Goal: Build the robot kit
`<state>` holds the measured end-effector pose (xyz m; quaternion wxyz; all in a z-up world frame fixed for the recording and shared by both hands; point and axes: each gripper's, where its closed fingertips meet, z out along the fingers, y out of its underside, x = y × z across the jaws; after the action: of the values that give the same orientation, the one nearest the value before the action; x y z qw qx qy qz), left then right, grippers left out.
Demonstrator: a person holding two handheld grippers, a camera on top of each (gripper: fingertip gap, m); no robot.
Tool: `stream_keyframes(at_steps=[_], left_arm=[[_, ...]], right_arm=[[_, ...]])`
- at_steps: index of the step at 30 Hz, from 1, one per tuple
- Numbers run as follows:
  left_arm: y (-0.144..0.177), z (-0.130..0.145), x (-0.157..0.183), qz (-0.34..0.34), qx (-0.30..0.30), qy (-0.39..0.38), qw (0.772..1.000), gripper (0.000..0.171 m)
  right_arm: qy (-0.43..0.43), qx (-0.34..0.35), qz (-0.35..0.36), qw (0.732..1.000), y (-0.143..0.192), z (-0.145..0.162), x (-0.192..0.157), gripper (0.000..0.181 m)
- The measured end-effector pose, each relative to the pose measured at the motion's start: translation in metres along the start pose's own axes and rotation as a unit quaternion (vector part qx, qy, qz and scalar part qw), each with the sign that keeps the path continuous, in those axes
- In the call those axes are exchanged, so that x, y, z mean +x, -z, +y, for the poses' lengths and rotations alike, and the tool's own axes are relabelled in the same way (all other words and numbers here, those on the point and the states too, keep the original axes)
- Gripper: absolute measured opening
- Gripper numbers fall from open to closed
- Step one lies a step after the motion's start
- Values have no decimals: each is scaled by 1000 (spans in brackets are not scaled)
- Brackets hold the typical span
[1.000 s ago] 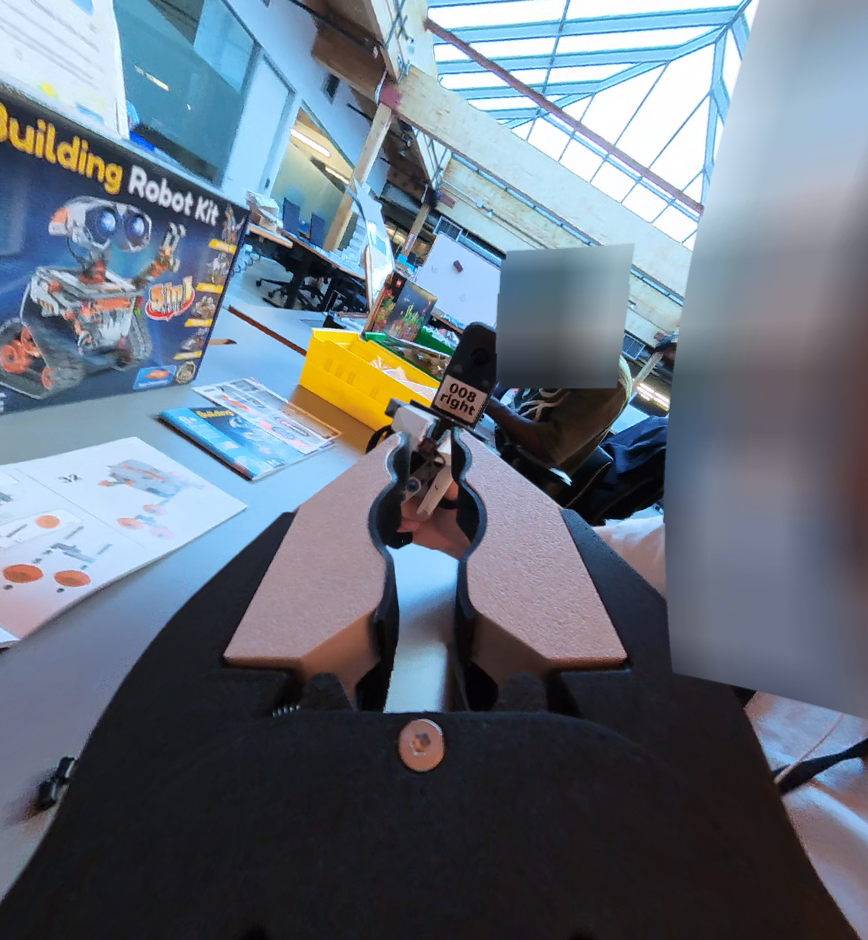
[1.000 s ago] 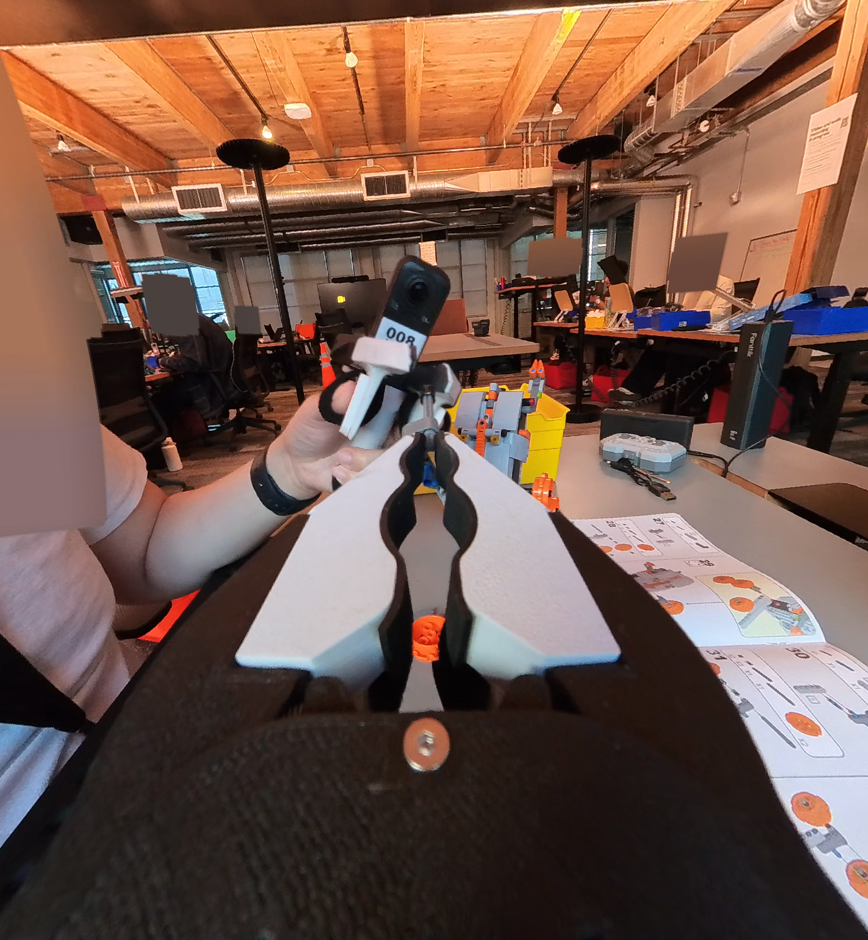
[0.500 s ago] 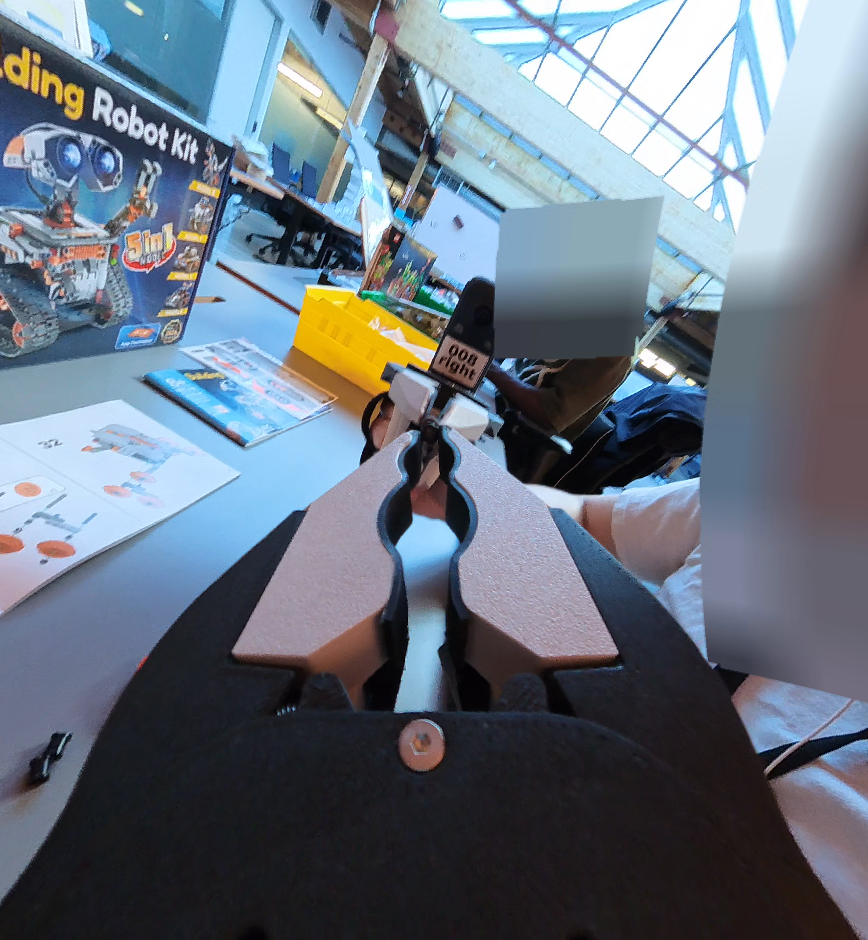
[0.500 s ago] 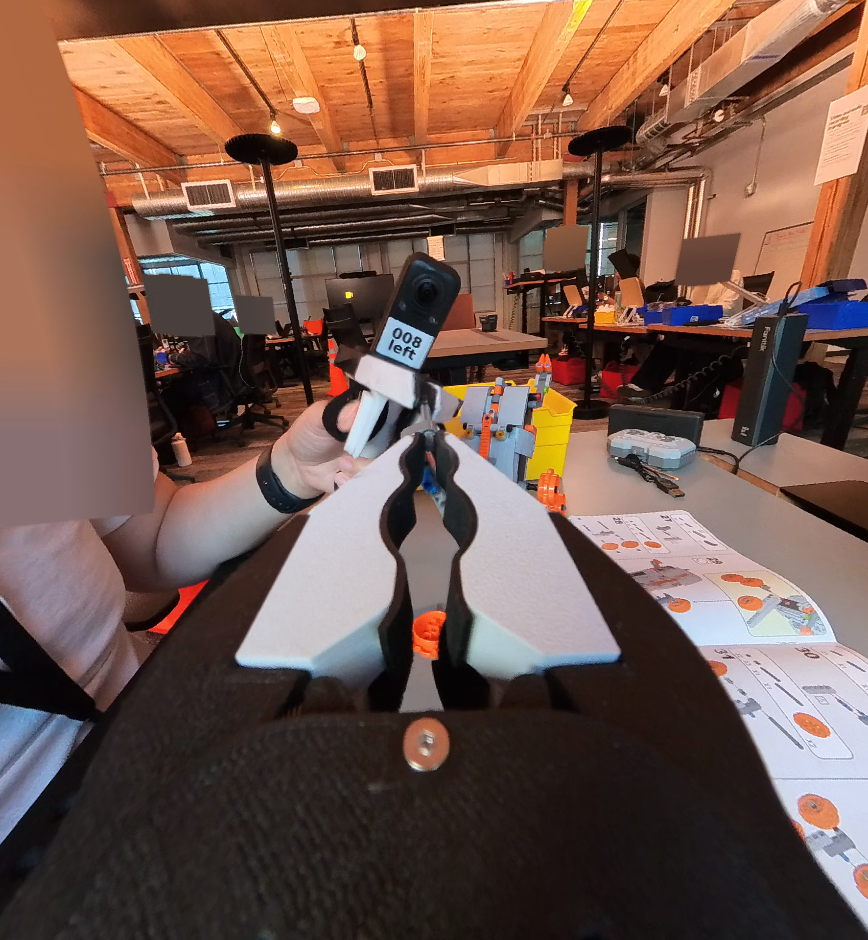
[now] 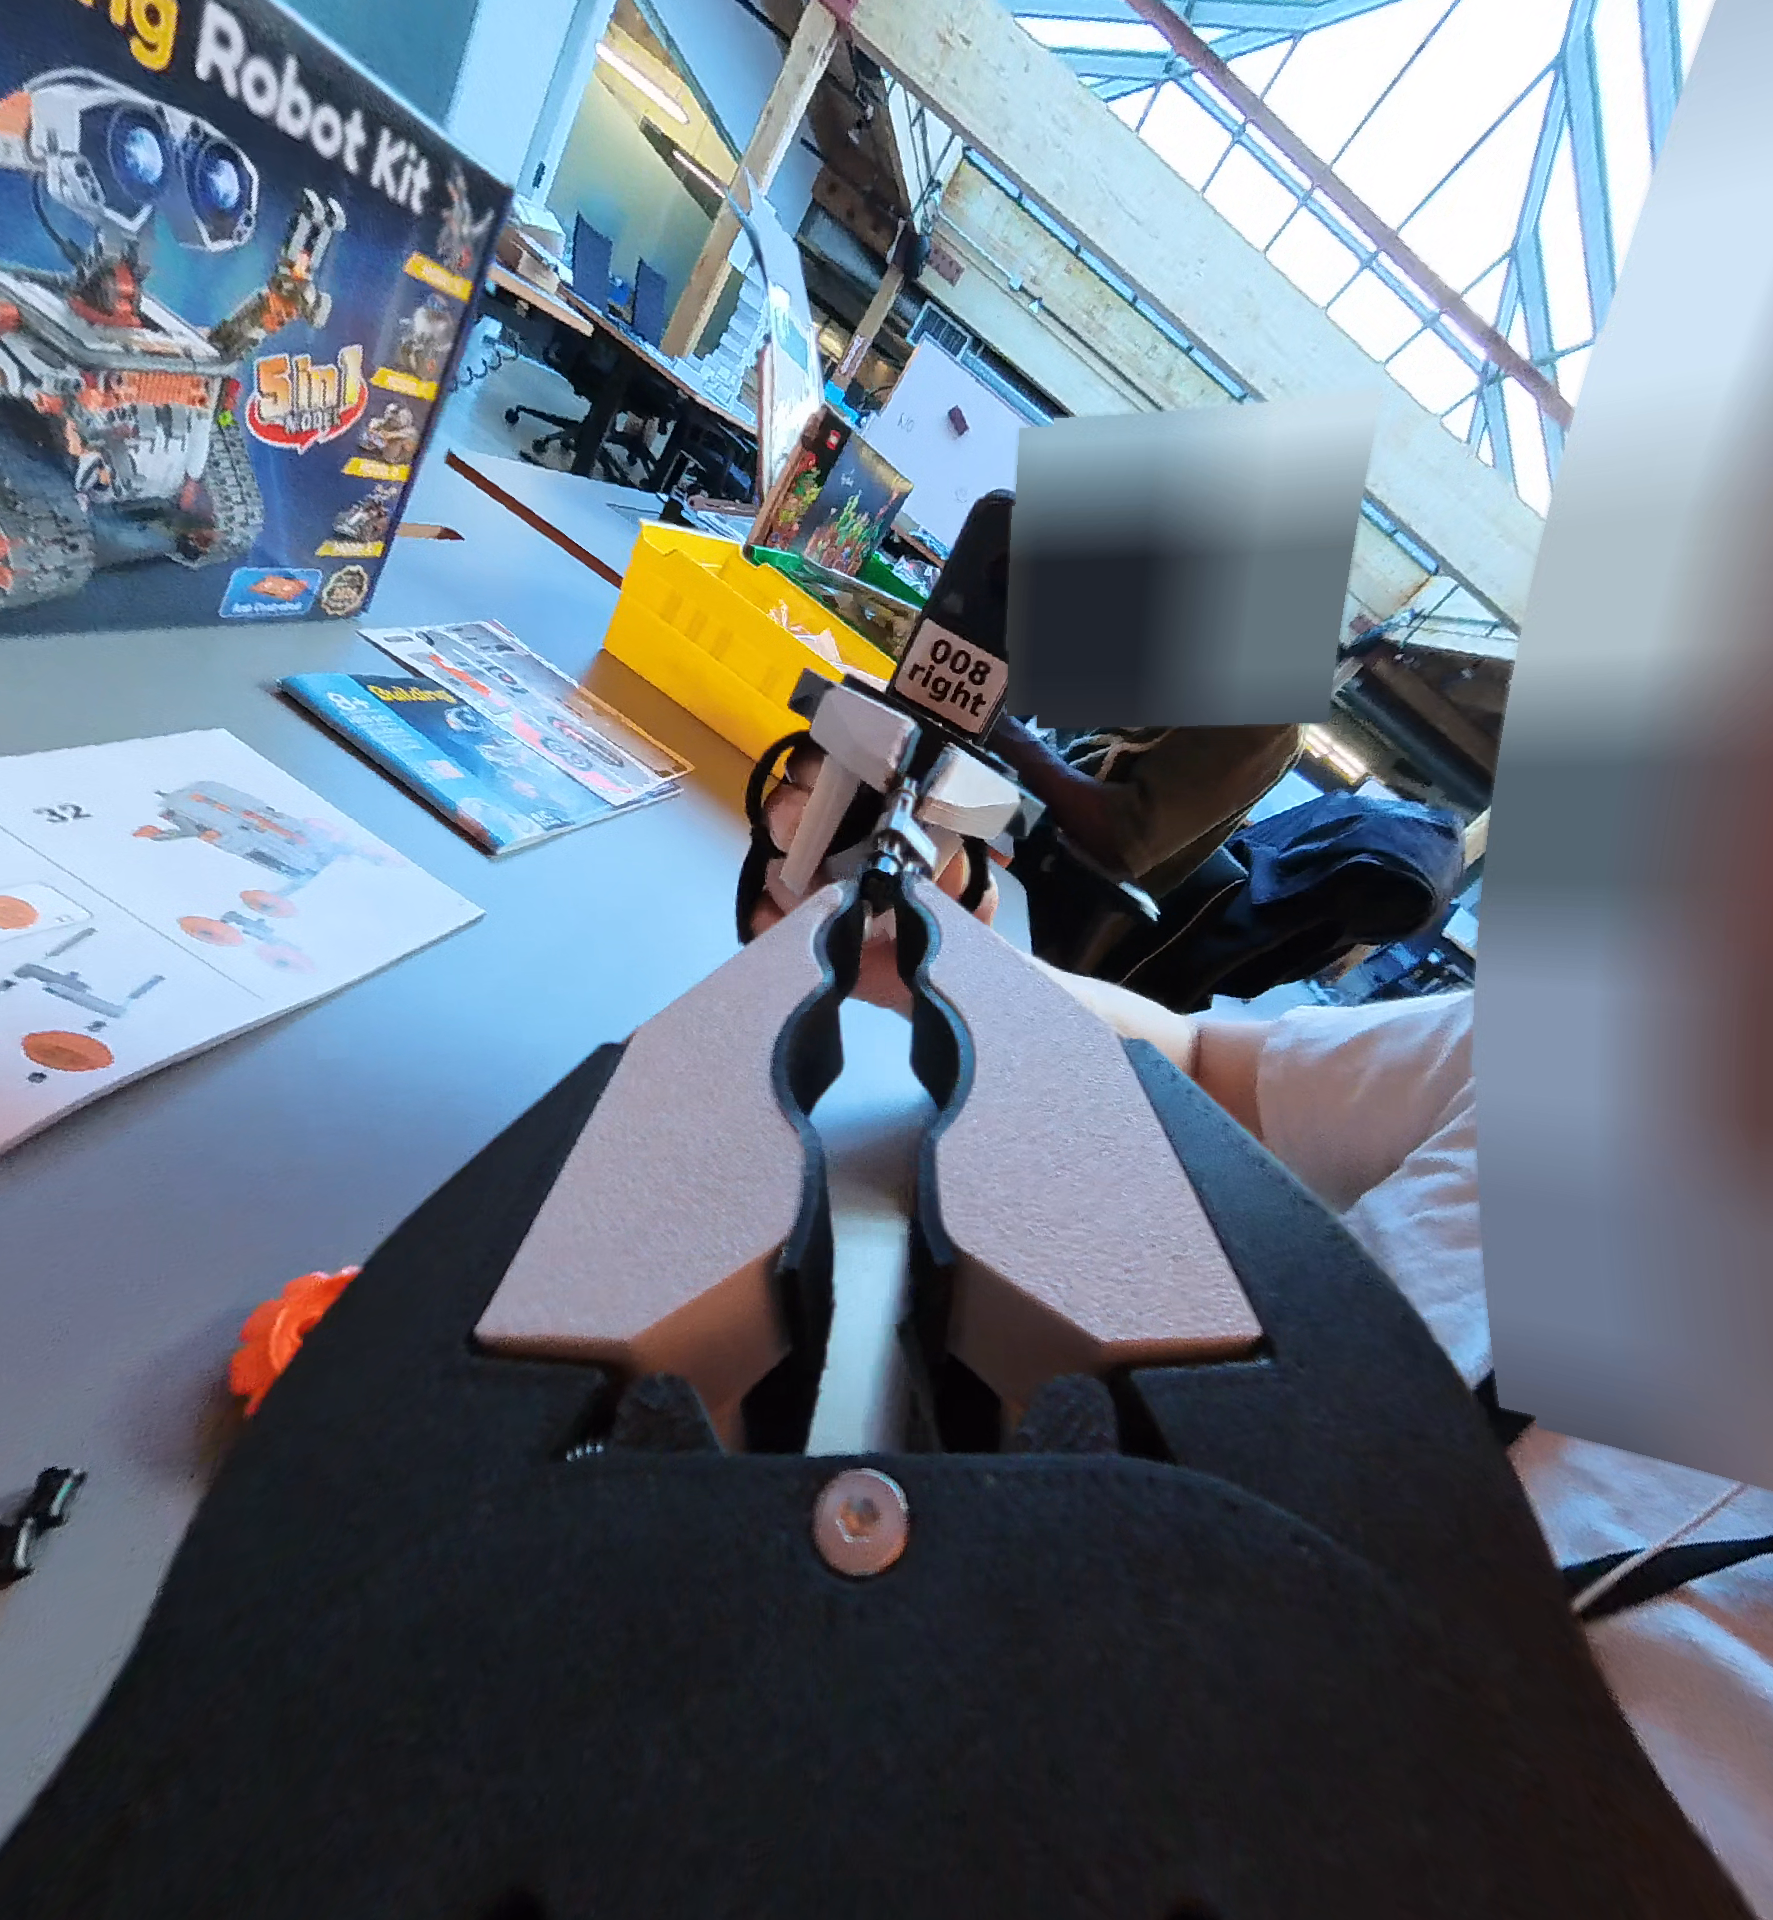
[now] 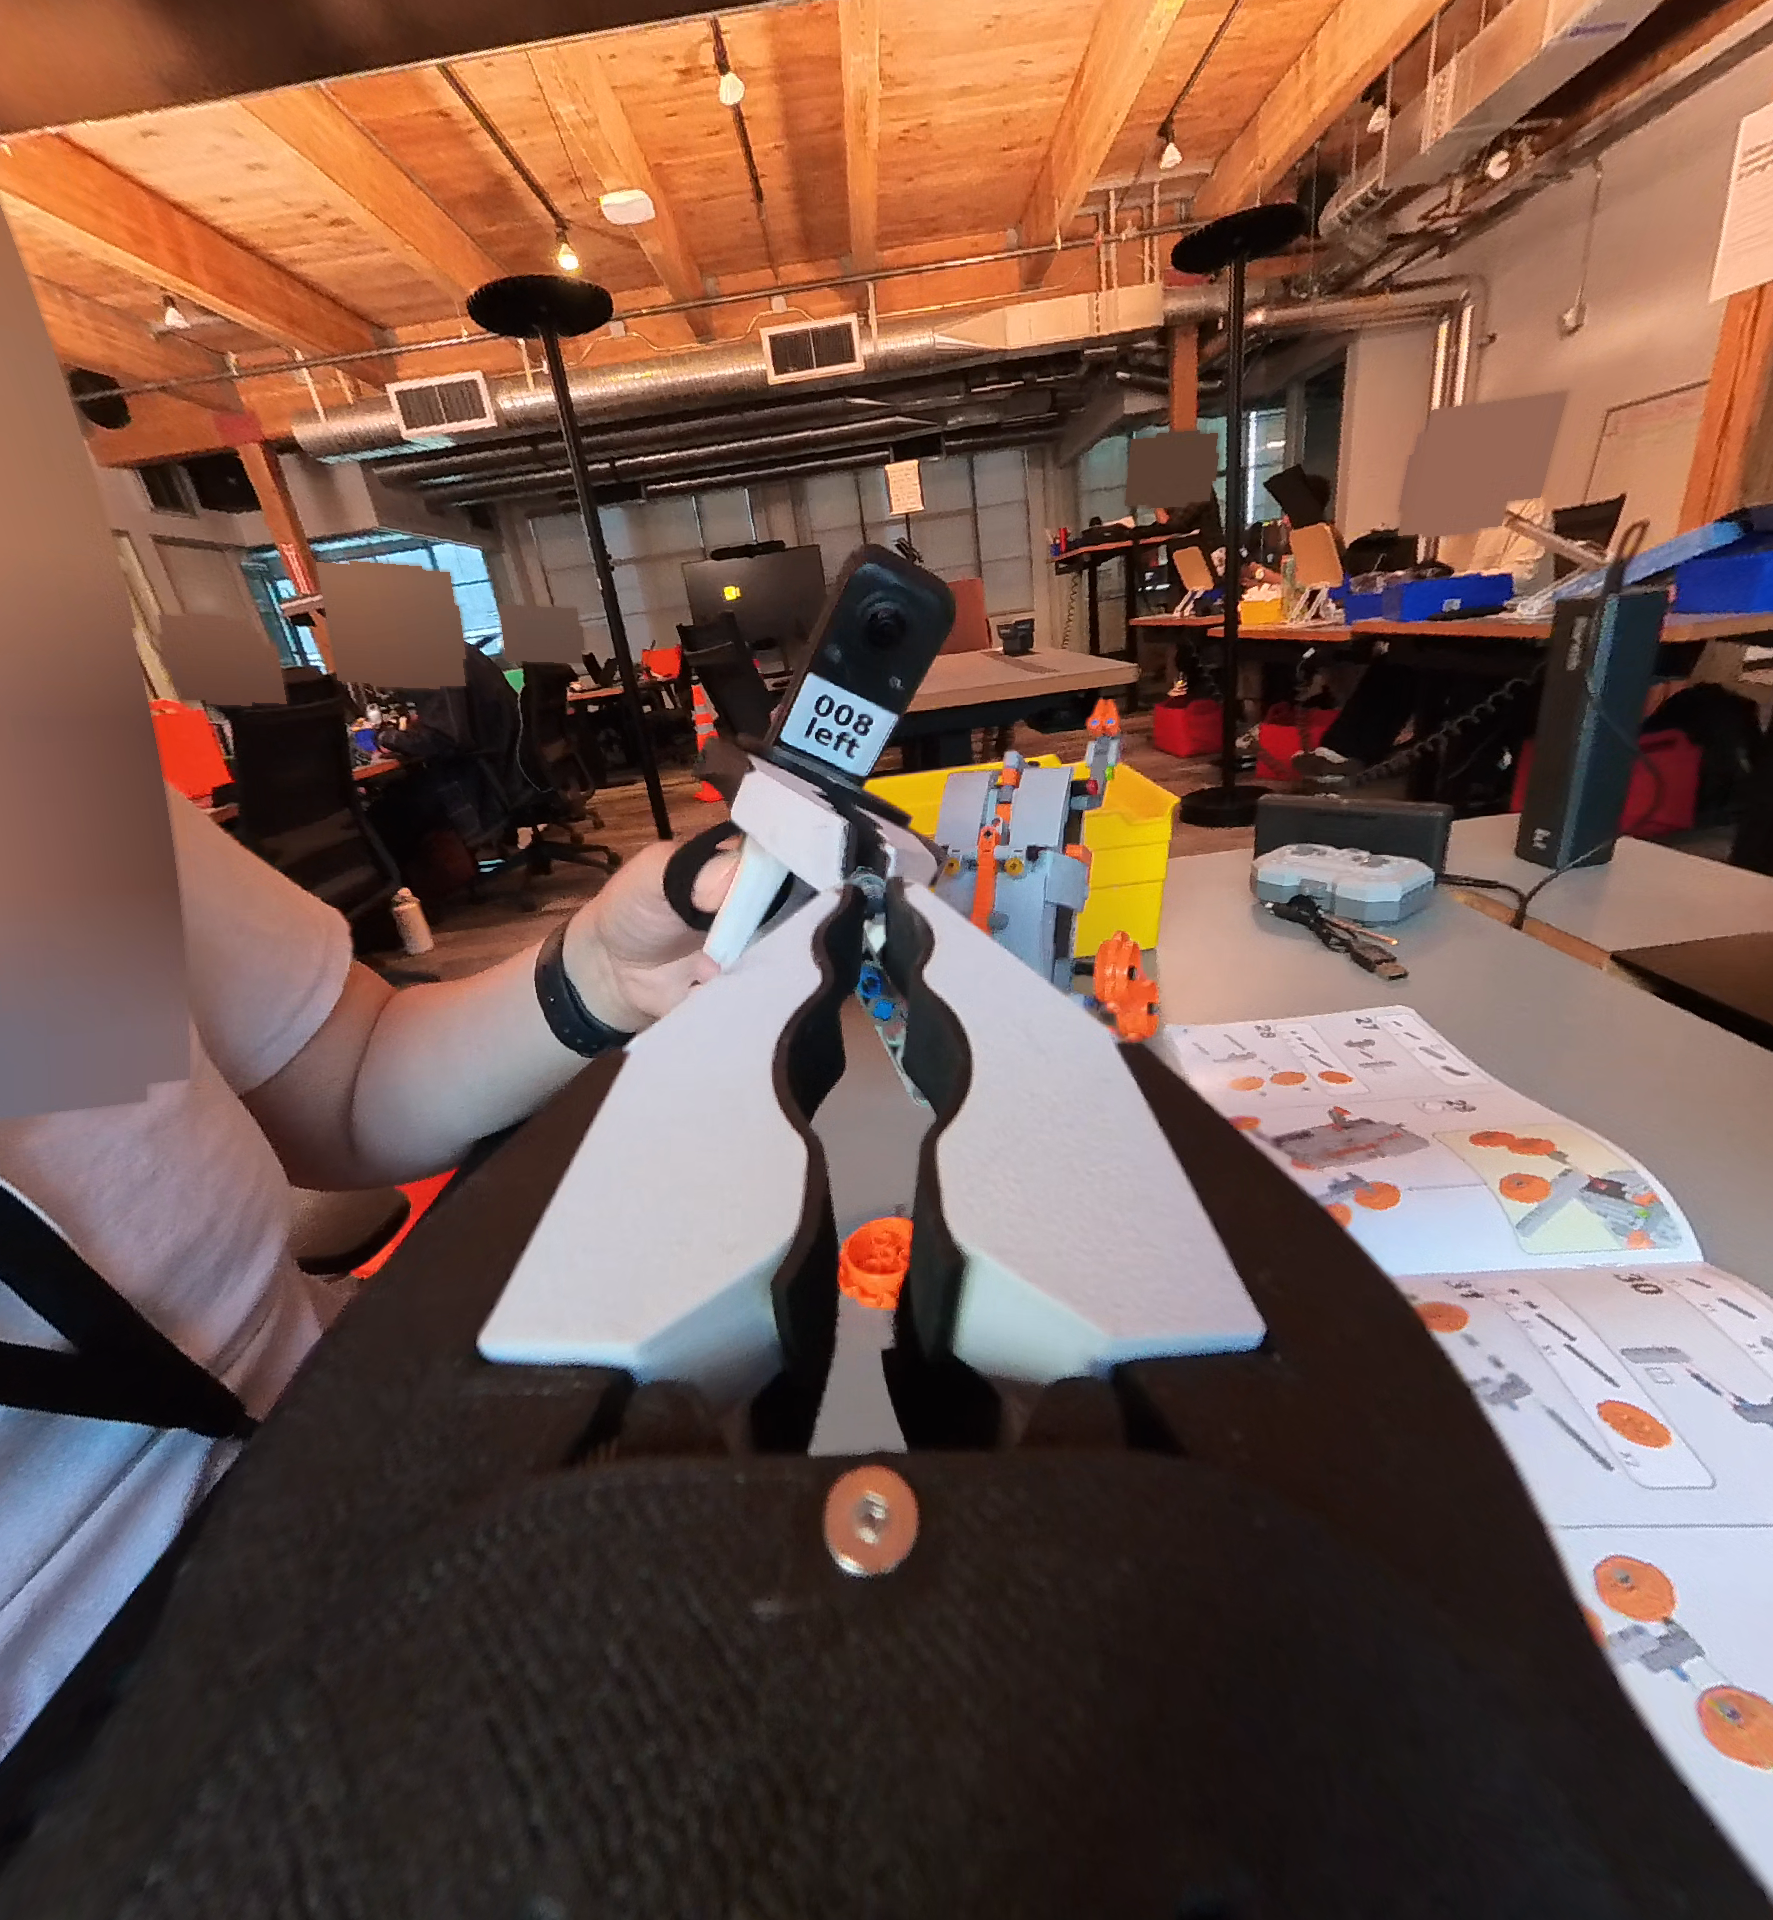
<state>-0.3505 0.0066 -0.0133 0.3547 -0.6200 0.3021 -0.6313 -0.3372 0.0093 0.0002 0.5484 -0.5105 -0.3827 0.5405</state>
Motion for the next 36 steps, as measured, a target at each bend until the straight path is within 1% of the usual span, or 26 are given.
stream_keyframes(at_steps=[3,6,8,10,13,16,19,20,22,26,29,30,33,34,36], left_arm=[[2,3,-4,-17,-19,-10,1000,4],[6,10,-11,-70,-72,-59,993,3],[8,16,-12,-89,-118,-85,985,4],[10,21,-13,-102,-161,-99,977,4],[14,28,-17,-127,-244,-126,953,4],[20,29,-18,-149,-328,-166,918,4],[22,30,-8,-137,-398,-195,886,4],[22,33,-5,-130,-424,-208,872,4],[25,36,-7,-133,-469,-228,843,4],[29,50,-11,-118,-548,-232,795,4],[36,58,-18,-109,-593,-229,764,4],[37,60,-18,-101,-601,-222,761,4],[35,64,-14,-72,-606,-196,768,4],[35,64,-13,-67,-606,-189,770,4],[35,65,-11,-58,-606,-178,773,4]], right_arm=[[-22,-5,-16,1000,-1,7,2,3],[-35,-33,-26,998,0,23,6,3],[-34,-43,-40,998,1,29,7,3],[-32,-68,-55,996,1,39,4,3],[-8,-112,-66,991,2,55,1,9],[35,-138,-58,988,0,61,-2,23],[118,-150,-39,981,-4,58,-8,32],[155,-160,-31,974,-6,59,-11,34],[235,-189,-14,953,-10,65,-16,36],[384,-257,10,887,-17,83,-21,40],[460,-283,12,842,-22,93,-26,41],[478,-293,13,828,-22,98,-26,41],[522,-312,22,794,-24,105,-24,40],[530,-313,21,788,-25,106,-25,40],[530,-309,16,790,-27,106,-30,37]])
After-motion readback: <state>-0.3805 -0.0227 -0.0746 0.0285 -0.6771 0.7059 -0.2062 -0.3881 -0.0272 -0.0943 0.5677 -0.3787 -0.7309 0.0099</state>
